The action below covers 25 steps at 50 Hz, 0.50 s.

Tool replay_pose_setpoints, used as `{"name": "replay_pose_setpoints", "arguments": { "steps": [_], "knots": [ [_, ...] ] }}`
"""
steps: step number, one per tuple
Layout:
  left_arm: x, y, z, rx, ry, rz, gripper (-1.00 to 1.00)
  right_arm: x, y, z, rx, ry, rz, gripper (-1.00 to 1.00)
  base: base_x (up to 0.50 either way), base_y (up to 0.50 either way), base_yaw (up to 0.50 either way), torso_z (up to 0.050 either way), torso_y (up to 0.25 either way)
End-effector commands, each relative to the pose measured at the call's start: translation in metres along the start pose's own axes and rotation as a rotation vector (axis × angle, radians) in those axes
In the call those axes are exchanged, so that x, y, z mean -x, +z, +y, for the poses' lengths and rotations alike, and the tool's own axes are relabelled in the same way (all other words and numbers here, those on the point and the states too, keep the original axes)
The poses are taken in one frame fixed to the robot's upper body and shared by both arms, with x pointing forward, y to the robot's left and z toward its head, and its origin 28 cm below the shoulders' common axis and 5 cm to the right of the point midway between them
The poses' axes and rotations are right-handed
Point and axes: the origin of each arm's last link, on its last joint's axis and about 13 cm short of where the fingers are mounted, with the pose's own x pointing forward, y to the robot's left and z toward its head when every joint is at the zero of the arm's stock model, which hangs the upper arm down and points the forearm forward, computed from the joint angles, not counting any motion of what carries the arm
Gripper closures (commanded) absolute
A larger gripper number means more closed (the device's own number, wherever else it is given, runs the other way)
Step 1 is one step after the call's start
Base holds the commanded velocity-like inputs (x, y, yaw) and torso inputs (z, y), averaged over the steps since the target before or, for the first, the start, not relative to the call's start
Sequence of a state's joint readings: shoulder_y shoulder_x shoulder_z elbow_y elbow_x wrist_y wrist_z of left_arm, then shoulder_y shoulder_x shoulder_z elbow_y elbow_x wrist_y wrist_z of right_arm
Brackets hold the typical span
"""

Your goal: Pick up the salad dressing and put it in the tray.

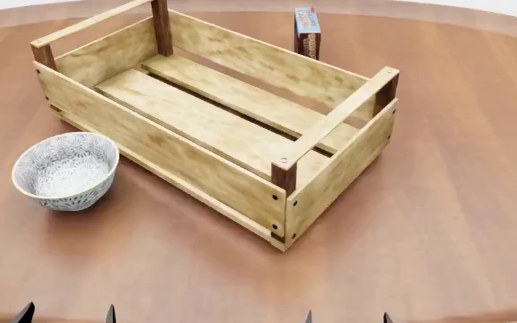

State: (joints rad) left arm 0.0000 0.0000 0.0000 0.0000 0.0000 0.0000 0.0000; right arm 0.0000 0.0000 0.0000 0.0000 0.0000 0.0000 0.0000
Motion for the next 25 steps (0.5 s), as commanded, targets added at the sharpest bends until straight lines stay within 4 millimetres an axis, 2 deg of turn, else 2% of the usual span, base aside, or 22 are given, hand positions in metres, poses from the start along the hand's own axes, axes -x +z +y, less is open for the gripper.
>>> {"name": "replay_pose_setpoints", "arguments": {
  "steps": [1, 22, 25],
  "knots": [
    [0.0006, 0.0006, -0.0004, 0.002, -0.009, -0.006, -1.0, 0.0001, -0.001, 0.0012, -0.007, 0.011, 0.006, -1.0, 0.0, 0.0, 0.0, 0.0, 0.0],
    [-0.0007, 0.0046, 0.0001, 0.0, -0.009, -0.05, -1.0, -0.0001, 0.0035, 0.0019, 0.011, 0.024, -0.022, -1.0, 0.0, 0.0, 0.0, 0.0, 0.0],
    [-0.0006, 0.0049, 0.0, 0.002, -0.007, -0.049, -1.0, -0.0002, 0.0041, 0.0018, 0.011, 0.025, -0.034, -1.0, 0.0, 0.36, 0.0, 0.0, 0.0]
  ]
}}
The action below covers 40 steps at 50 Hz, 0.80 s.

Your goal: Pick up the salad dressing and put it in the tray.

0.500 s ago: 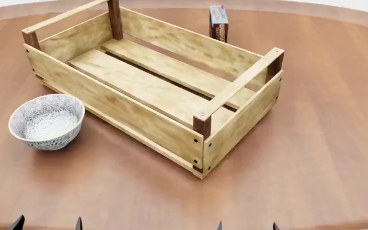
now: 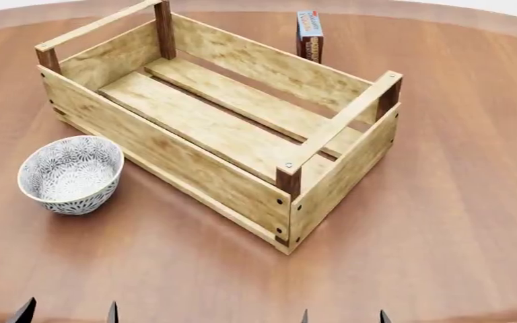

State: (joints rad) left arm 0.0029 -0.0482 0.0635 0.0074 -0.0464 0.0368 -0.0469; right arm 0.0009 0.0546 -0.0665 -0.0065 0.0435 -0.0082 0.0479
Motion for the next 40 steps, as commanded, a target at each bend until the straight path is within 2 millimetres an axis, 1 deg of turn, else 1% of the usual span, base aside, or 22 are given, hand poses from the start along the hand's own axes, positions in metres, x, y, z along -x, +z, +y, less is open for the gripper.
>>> {"name": "replay_pose_setpoints", "arguments": {
  "steps": [1, 28, 36, 40],
  "knots": [
    [-0.0008, 0.002, 0.0016, 0.001, 0.01, -0.011, -1.0, -0.0001, 0.0024, 0.0013, 0.001, 0.006, -0.022, -1.0, 0.0, 0.5, 0.0, 0.0, 0.0],
    [0.0001, -0.0004, 0.0014, -0.004, 0.007, -0.002, -1.0, 0.002, 0.0018, 0.0022, -0.003, 0.018, -0.032, -1.0, 0.0, 0.5, 0.0, 0.0, 0.0],
    [-0.0008, 0.0005, 0.0021, 0.002, 0.02, 0.002, -1.0, 0.0016, 0.0023, 0.0026, 0.022, 0.019, -0.038, -1.0, 0.01, 0.03, 0.0, 0.0, 0.0],
    [-0.0022, 0.004, 0.0027, -0.01, 0.027, -0.024, -1.0, -0.0006, 0.0054, 0.0016, 0.039, -0.003, -0.055, -1.0, 0.45, 0.0, 0.0, 0.0, 0.0]
  ]
}}
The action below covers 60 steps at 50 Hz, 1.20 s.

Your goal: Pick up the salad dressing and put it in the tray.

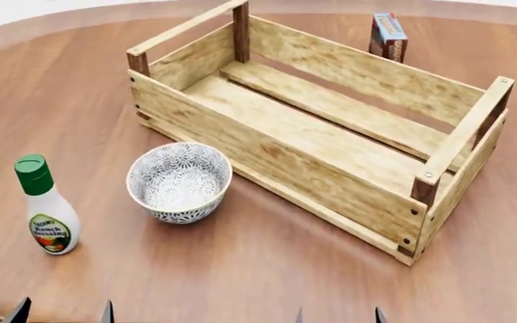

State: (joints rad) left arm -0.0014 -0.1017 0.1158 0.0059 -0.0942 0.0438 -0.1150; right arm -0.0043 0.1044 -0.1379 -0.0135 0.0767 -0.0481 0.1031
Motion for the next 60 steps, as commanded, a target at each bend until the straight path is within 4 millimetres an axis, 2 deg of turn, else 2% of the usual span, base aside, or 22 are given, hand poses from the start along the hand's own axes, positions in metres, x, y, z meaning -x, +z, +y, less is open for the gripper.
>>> {"name": "replay_pose_setpoints", "arguments": {
  "steps": [1, 2, 3, 8, 9, 10, 11, 15, 23, 33, 51, 60],
  "knots": [
    [-0.002, 0.004, 0.0, -0.006, 0.011, -0.022, -1.0, -0.003, 0.004, -0.001, 0.029, -0.02, -0.021, -1.0, 0.5, 0.0, 0.0, 0.0, 0.0],
    [-0.002, 0.004, 0.0, -0.006, 0.011, -0.022, -1.0, -0.003, 0.004, -0.001, 0.029, -0.02, -0.021, -1.0, 0.5, 0.0, 0.0, 0.0, 0.0],
    [-0.006, 0.014, 0.002, -0.031, 0.008, -0.052, -1.0, -0.009, 0.013, -0.004, 0.043, -0.058, -0.04, -1.0, 0.5, 0.0, 0.0, 0.0, 0.0],
    [-0.012, 0.033, 0.005, -0.022, -0.005, -0.11, -1.0, -0.017, 0.038, -0.01, 0.024, -0.096, -0.067, -1.0, 0.5, 0.0, 0.0, 0.0, 0.0],
    [-0.014, 0.044, 0.008, -0.01, -0.002, -0.134, -1.0, -0.019, 0.049, -0.013, 0.01, -0.114, -0.094, -1.0, 0.5, 0.0, 0.0, 0.0, 0.0],
    [-0.014, 0.044, 0.008, -0.01, -0.002, -0.134, -1.0, -0.019, 0.049, -0.013, 0.01, -0.114, -0.094, -1.0, 0.5, 0.0, 0.0, 0.0, 0.0],
    [-0.016, 0.055, 0.01, -0.004, 0.006, -0.156, -1.0, -0.02, 0.059, -0.016, -0.006, -0.111, -0.102, -1.0, 0.5, 0.0, 0.0, 0.0, 0.0],
    [-0.018, 0.075, 0.017, 0.025, 0.02, -0.186, -1.0, -0.023, 0.079, -0.023, -0.003, -0.14, -0.169, -1.0, 0.5, 0.0, 0.0, 0.0, 0.0],
    [-0.014, 0.099, 0.024, 0.03, 0.058, -0.266, -1.0, -0.021, 0.101, -0.029, -0.009, -0.149, -0.219, -1.0, 0.5, 0.0, 0.0, 0.0, 0.0],
    [-0.012, 0.108, 0.025, 0.025, 0.057, -0.299, -1.0, -0.02, 0.109, -0.031, -0.011, -0.15, -0.248, -1.0, 0.5, 0.0, 0.0, 0.0, 0.0],
    [-0.013, 0.108, 0.026, 0.02, 0.056, -0.299, -1.0, -0.024, 0.114, -0.035, -0.046, -0.19, -0.244, -1.0, 0.5, 0.0, 0.0, 0.0, 0.001],
    [-0.013, 0.106, 0.026, 0.019, 0.058, -0.296, -1.0, -0.019, 0.109, -0.034, -0.079, -0.14, -0.281, -1.0, 0.07, 0.0, 0.01, 0.0, 0.0]
  ]
}}
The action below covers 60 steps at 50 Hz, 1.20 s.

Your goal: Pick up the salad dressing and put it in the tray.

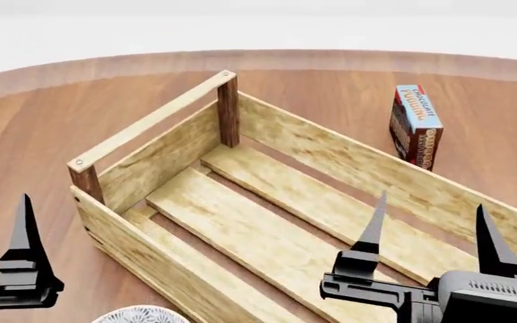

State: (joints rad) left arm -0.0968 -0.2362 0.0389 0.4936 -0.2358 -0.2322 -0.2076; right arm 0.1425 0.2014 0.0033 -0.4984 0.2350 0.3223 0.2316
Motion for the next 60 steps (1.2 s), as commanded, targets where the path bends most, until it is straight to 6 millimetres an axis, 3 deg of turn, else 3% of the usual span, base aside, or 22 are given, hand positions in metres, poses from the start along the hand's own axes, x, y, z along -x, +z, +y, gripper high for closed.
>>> {"name": "replay_pose_setpoints", "arguments": {
  "steps": [1, 60],
  "knots": [
    [0.0006, -0.0006, 0.0003, -0.001, 0.001, 0.0, -1.0, 0.0029, -0.0015, -0.0011, -0.029, 0.012, -0.023, -1.0, 0.0, 0.0, 0.5, 0.0, 0.0],
    [0.0015, -0.0018, 0.0014, 0.0, 0.0, 0.002, -1.0, 0.0047, -0.0017, -0.0003, -0.004, 0.025, -0.042, -1.0, 0.0, 0.0, 0.5, 0.0, 0.0]
  ]
}}
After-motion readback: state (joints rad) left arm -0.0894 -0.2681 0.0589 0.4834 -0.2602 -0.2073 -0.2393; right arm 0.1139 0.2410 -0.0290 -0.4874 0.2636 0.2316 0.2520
